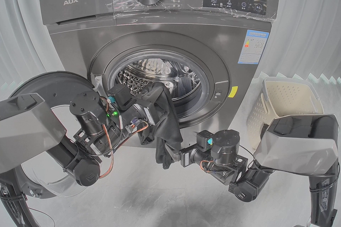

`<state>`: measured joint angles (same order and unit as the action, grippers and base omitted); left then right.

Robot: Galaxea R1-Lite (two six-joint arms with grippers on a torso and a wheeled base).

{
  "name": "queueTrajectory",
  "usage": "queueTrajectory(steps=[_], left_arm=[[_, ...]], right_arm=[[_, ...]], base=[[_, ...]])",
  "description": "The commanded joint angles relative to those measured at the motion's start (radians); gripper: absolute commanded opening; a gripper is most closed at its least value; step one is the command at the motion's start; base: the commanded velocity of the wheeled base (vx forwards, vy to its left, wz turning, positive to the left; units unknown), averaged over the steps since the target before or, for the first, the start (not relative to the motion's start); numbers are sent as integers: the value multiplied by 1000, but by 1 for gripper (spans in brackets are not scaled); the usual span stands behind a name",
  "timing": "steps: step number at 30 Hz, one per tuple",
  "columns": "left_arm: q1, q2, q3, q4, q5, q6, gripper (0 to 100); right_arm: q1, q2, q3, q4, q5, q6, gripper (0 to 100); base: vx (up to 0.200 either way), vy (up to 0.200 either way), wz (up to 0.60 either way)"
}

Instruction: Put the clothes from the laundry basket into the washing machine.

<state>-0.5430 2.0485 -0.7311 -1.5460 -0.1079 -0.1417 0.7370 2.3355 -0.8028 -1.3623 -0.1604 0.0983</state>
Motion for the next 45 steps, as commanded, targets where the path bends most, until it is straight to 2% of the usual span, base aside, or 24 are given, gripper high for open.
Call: queueTrajectory(steps=[1, 14, 27, 40, 41, 45], left_arm=[[0, -1, -4, 0, 0, -1, 0], [0, -1, 4, 0, 0, -1, 0], [-2, 1, 2, 0, 0, -6, 0], [-2, -2, 5, 0, 0, -12, 0], [-2, -2, 7, 0, 0, -12, 0], [0, 1, 12, 0, 0, -18, 0]], right_arm=[[-5, 62, -32, 2, 1, -5, 100], [-19, 163, -161, 2, 2, -5, 100], [-30, 159, -170, -1, 2, -5, 100], [-38, 192, -236, -1, 1, -8, 100], [-38, 192, -239, -1, 1, -6, 0], [-38, 180, -240, -3, 1, -5, 0]], base=[[0, 0, 0], [0, 0, 0], [0, 0, 0], [0, 0, 0], [0, 0, 0], [0, 0, 0]])
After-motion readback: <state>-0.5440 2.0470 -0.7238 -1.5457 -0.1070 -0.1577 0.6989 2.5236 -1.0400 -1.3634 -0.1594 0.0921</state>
